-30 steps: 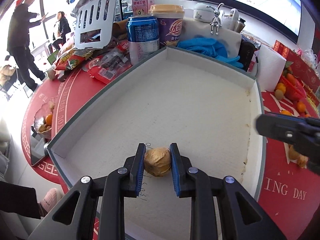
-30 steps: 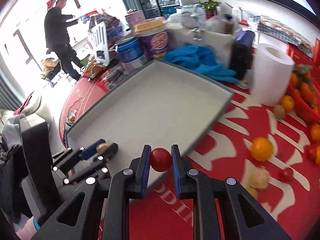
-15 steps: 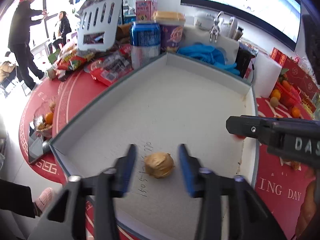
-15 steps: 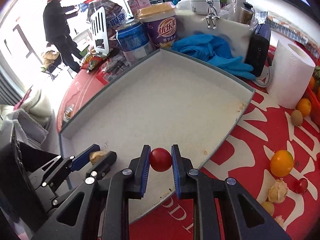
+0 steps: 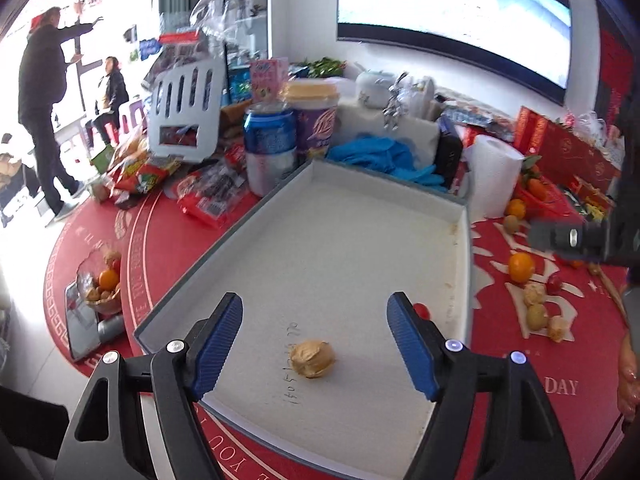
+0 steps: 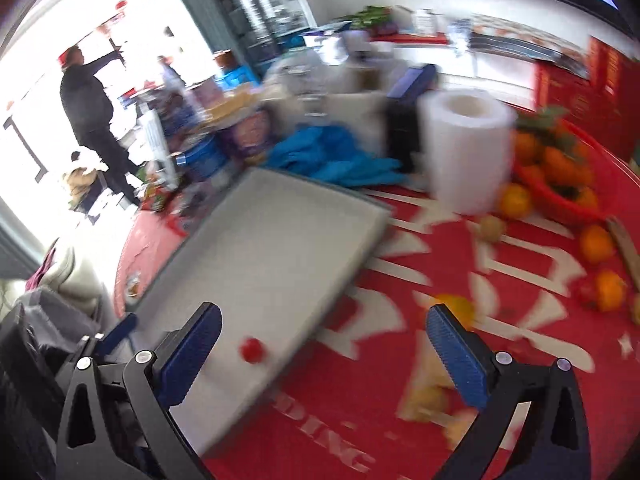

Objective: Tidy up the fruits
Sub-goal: 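Carry the longan with the left tool into the white tray while the right tool drops the tomato there, then move the left tool back to the table and grasp a brown kiwi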

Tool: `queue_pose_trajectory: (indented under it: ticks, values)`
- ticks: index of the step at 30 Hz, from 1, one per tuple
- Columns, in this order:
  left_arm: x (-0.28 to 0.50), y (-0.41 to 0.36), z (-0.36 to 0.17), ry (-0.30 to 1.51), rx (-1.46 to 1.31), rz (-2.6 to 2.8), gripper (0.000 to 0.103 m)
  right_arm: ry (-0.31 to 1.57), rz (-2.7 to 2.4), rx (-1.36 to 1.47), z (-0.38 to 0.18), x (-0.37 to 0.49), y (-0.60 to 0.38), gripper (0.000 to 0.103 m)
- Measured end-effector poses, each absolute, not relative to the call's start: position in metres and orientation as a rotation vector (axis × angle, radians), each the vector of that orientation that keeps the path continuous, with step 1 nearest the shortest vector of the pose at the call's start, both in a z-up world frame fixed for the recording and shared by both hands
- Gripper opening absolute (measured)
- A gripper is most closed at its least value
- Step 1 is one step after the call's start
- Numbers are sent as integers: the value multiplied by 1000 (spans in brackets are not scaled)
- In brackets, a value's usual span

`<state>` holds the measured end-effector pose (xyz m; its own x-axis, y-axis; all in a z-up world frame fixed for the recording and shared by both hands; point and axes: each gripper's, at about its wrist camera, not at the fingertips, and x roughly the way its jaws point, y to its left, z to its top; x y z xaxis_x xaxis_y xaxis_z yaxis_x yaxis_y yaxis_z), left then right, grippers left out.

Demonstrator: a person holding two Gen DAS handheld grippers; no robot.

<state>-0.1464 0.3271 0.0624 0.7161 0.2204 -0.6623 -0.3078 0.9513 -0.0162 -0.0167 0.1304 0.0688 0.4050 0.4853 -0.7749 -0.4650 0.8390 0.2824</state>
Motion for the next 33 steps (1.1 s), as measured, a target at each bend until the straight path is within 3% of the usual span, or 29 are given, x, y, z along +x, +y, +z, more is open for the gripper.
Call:
queue_pose_trajectory:
  ticks: [12, 22, 27, 33]
  values:
    - [-162, 323, 95, 679, -108, 203, 78, 1072, 306, -52, 11, -36, 0, 103]
    - [-98, 179, 54, 842, 27, -76, 74, 983, 277, -169, 0, -69, -19, 103]
    - [-70, 159, 29, 917, 36, -35, 67, 976, 281, -169, 1, -70, -20, 103]
    - [-57, 149, 14, 970, 26, -45, 67, 967, 279, -165, 1, -68, -18, 103]
